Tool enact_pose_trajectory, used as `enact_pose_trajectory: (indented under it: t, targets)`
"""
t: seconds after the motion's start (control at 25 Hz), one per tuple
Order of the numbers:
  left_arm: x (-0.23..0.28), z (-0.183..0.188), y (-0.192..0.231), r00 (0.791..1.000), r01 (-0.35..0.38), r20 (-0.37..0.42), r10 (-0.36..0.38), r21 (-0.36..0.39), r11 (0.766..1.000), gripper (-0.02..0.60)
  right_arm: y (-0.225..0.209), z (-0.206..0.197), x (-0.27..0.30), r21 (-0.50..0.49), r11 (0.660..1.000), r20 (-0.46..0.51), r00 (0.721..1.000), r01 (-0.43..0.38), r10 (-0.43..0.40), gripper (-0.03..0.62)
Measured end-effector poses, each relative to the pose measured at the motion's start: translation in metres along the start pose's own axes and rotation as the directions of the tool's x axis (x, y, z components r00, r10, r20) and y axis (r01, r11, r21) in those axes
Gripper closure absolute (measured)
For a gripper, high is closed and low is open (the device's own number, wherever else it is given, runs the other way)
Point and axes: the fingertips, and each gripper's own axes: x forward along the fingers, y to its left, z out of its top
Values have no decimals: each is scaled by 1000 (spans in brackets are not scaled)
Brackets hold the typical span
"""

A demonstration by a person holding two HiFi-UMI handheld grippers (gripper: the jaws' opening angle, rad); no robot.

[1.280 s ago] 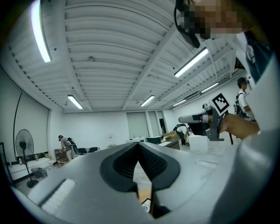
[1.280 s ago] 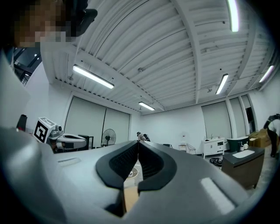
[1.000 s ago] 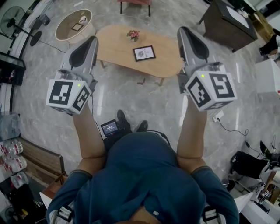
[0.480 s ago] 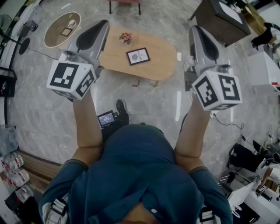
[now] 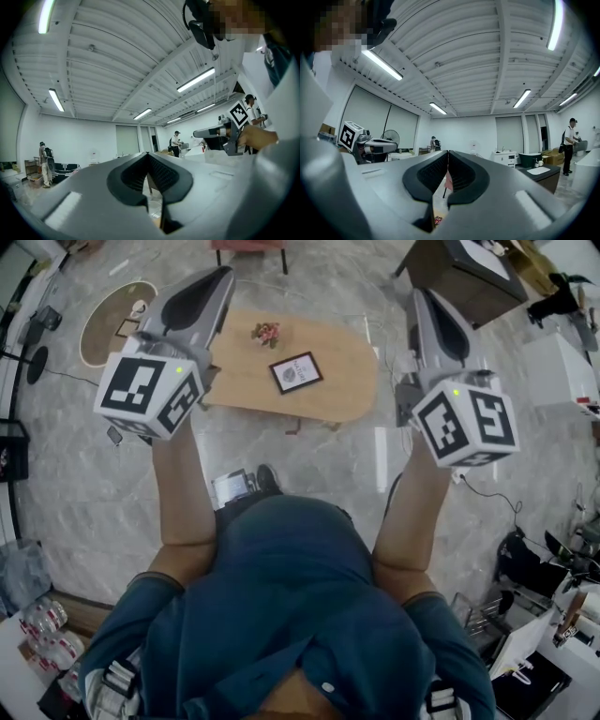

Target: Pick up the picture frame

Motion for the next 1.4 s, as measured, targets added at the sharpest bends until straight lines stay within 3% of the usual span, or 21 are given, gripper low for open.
enact_pose_trajectory:
  t: [0.36,0.68,0.88,1.12,1.4]
  targets:
    - [20,-7,46,999,45,13,-45,-31,998,581,10,4,43,-19,999,-25,999,38,-39,583]
    - [29,-13,66,1000,14,-10,-14,-17,1000,581,4,0,75,-10,1000,-28,1000,2,-2,583]
    - [24,-18,89,997,-75,-34,75,7,997,581,3,-7,111,14,997,-6,997,-79,80,583]
    - [34,-42,119,978,-191,-92,190,-3,982,581,-2,-25,170,40,979,-23,979,-202,203,582]
    - [77,-99,130,955,-241,-190,227,-53,969,581,-33,-69,225,80,961,-93,958,-265,272,582]
